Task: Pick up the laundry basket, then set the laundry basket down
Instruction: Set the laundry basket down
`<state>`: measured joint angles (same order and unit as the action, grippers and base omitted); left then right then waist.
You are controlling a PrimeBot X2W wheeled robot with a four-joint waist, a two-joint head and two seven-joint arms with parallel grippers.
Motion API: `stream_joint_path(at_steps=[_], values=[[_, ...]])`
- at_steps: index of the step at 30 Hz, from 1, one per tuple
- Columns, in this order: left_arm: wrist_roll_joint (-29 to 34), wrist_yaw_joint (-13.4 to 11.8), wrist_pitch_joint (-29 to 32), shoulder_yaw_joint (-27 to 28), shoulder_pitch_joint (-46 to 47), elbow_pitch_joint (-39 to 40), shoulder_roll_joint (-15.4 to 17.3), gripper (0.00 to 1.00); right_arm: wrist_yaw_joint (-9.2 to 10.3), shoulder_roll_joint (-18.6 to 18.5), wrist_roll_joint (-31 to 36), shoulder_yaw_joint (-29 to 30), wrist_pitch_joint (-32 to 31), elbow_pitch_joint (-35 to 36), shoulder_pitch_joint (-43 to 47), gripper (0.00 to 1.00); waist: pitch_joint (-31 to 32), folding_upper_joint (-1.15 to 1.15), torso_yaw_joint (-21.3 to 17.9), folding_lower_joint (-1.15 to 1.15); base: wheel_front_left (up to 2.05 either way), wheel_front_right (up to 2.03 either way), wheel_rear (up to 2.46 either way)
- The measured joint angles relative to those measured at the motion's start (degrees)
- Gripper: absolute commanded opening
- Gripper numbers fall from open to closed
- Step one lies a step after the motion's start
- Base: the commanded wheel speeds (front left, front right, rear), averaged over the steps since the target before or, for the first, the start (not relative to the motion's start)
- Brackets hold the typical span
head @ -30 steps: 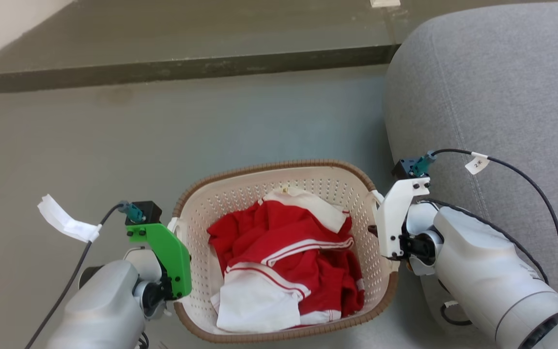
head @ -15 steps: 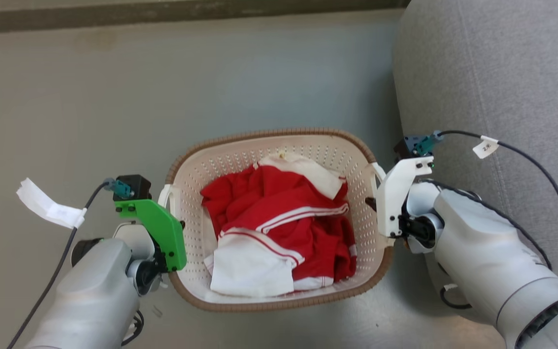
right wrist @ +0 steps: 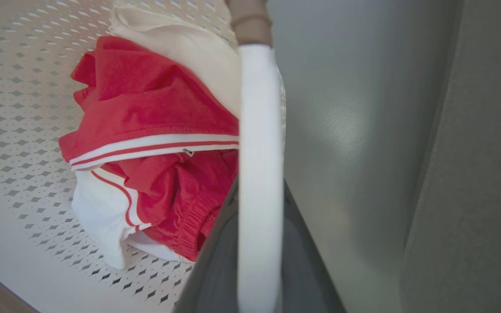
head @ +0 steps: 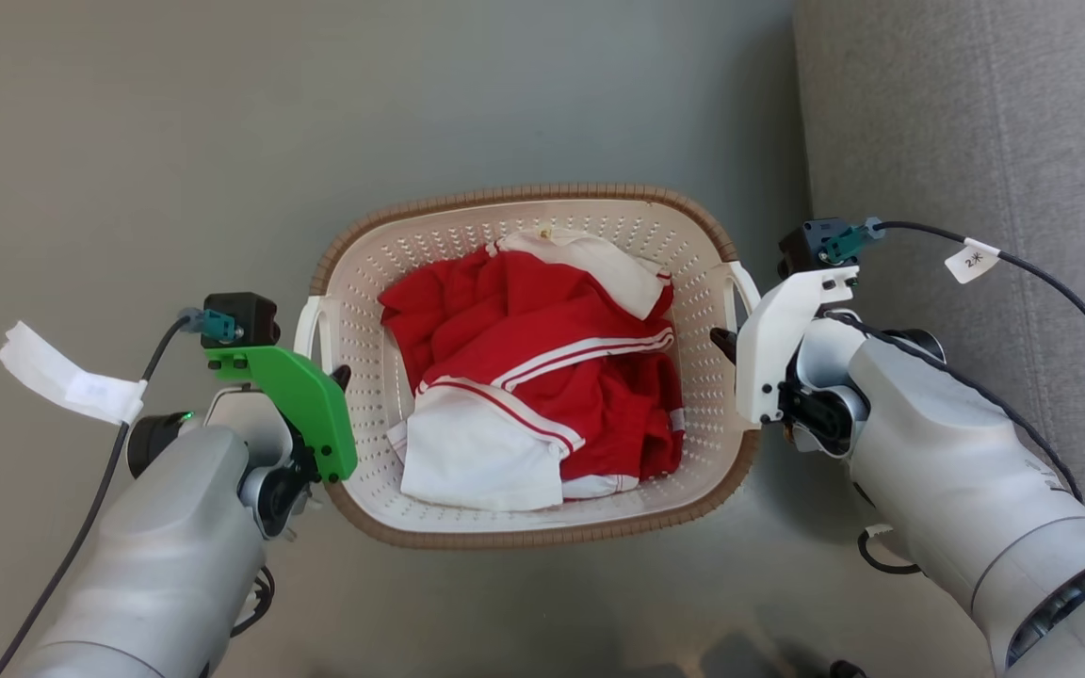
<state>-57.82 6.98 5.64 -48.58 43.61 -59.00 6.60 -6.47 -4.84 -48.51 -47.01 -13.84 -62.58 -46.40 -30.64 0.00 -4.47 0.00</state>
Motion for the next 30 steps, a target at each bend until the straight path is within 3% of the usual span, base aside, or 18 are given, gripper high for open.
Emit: stream_joint_path(at_steps=[30], values=[[1.6, 0.1, -10.4, -1.3, 5.6, -1.7, -0.4, 0.00, -0.02, -0.8, -2.5, 0.2, 11.0, 1.6, -1.2, 0.00, -14.2, 0.00, 1.2, 0.00, 0.00, 0.00, 0.00]])
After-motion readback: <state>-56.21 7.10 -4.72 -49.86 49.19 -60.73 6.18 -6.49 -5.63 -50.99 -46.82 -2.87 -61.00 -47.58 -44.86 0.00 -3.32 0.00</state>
